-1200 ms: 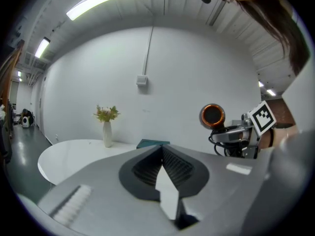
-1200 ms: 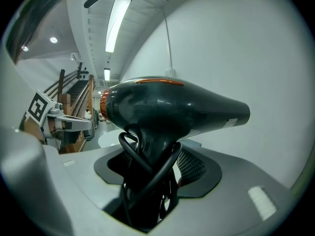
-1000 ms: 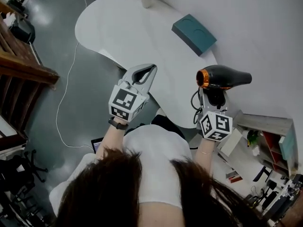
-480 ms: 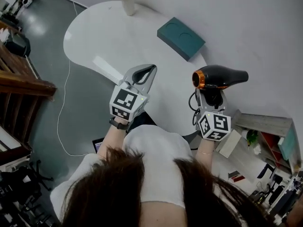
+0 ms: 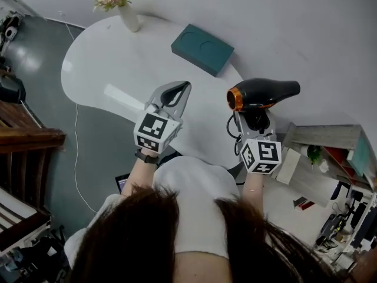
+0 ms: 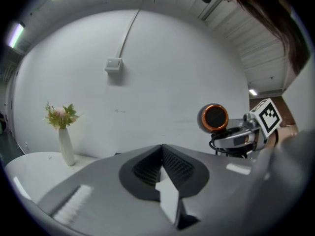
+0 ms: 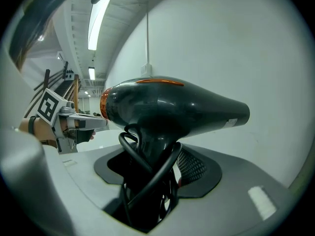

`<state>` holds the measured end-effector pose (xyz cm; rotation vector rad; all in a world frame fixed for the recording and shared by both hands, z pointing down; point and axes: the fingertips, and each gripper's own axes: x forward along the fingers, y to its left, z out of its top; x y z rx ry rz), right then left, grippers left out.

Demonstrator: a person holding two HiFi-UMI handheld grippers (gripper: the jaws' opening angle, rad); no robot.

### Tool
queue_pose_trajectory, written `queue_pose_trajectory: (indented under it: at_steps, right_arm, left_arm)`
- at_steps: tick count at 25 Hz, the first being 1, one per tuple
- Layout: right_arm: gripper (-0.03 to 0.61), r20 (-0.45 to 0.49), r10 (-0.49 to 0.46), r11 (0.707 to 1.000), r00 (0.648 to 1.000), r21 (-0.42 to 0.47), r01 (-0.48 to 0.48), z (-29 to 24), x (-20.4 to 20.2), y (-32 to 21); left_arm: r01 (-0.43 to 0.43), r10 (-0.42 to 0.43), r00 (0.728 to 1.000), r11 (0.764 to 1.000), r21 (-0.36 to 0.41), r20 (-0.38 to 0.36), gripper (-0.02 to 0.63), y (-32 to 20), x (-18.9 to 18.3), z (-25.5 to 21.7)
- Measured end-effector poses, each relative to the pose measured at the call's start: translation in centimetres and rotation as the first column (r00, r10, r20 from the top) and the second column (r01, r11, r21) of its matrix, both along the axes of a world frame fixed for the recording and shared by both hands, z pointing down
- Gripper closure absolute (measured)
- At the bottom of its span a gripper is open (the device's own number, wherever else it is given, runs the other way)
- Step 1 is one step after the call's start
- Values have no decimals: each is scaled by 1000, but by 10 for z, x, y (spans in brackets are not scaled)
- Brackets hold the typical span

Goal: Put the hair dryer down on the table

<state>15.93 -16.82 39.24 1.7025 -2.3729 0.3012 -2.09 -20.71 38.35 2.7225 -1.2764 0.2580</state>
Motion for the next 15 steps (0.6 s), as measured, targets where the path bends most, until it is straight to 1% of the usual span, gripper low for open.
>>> queue_pose_trajectory:
  at_steps: [5, 15]
  right_arm:
    - [319, -18, 7, 1000, 1000, -7, -7, 5, -3, -1]
    - [319, -28, 34, 997, 999, -64, -36, 27, 1, -1]
  left_arm:
    - [-37, 37, 999, 999, -7, -2, 554, -7, 11, 5]
    - [-106, 106, 994, 994, -31, -9, 555, -12, 28, 20]
